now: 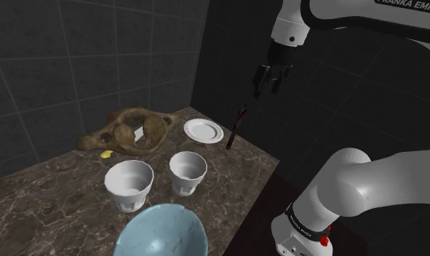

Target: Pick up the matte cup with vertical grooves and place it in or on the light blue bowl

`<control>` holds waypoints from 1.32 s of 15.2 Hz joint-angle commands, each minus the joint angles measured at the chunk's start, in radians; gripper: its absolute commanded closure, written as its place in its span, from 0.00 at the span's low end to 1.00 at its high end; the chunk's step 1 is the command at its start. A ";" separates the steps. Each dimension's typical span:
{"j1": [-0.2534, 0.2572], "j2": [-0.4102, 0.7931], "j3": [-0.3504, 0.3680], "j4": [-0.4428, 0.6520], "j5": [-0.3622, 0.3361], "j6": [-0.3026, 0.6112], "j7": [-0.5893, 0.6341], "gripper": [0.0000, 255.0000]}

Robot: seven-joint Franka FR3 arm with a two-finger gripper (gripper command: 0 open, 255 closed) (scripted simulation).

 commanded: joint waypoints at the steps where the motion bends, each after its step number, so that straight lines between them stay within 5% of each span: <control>1: 0.000 0.000 0.000 0.000 0.000 0.000 0.000 0.00; 12: 0.076 0.197 0.220 0.010 0.100 0.159 0.217 0.00; 20: 0.107 0.420 0.377 0.102 0.102 0.266 0.386 0.00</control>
